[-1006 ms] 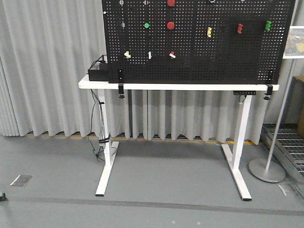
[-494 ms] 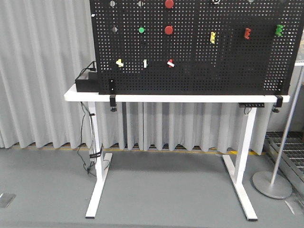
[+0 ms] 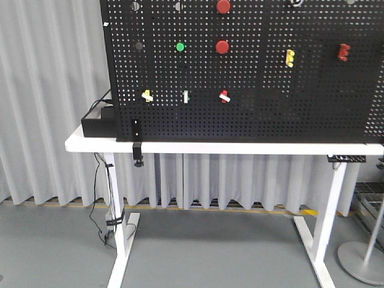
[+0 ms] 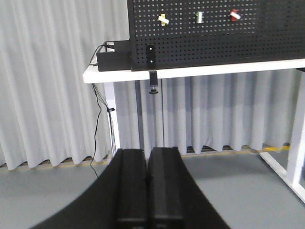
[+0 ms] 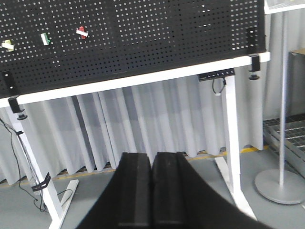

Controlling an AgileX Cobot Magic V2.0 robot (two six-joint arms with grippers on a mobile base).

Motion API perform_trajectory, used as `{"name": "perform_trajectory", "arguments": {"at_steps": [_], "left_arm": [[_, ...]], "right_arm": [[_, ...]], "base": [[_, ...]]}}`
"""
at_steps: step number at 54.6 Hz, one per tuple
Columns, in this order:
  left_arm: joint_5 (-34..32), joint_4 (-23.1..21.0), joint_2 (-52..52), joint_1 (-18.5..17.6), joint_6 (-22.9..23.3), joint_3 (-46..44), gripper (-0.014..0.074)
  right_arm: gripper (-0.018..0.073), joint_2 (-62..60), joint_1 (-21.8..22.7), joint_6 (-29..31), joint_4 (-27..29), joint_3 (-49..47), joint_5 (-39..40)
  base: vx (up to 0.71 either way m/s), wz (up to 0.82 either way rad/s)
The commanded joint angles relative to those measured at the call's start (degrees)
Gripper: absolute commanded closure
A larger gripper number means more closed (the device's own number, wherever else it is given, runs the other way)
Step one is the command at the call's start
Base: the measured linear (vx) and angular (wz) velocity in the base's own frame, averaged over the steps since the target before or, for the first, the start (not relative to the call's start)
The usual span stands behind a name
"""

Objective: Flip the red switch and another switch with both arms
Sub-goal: 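Drive the base forward up to the black pegboard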

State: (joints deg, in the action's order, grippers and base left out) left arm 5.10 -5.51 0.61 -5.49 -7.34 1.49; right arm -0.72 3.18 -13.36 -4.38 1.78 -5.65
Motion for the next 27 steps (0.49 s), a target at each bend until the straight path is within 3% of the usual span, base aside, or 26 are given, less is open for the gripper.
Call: {"name": "perform_trajectory", "arguments": {"at_steps": [1, 27], "left_arm": [[-4.5, -0.2, 1.1, 0.1, 0.4, 1.1, 0.0594], [-4.5, -0.2, 1.1, 0.1, 0.4, 1.1, 0.0594]], "right_arm": [[0.0566, -0.5, 0.3, 0.4, -0.5, 0.3, 4.8], [0.0566, -0.5, 0.3, 0.4, -0.5, 0.3, 4.8]], "base": [[0.35, 0.03], [0.36, 0.06]]}}
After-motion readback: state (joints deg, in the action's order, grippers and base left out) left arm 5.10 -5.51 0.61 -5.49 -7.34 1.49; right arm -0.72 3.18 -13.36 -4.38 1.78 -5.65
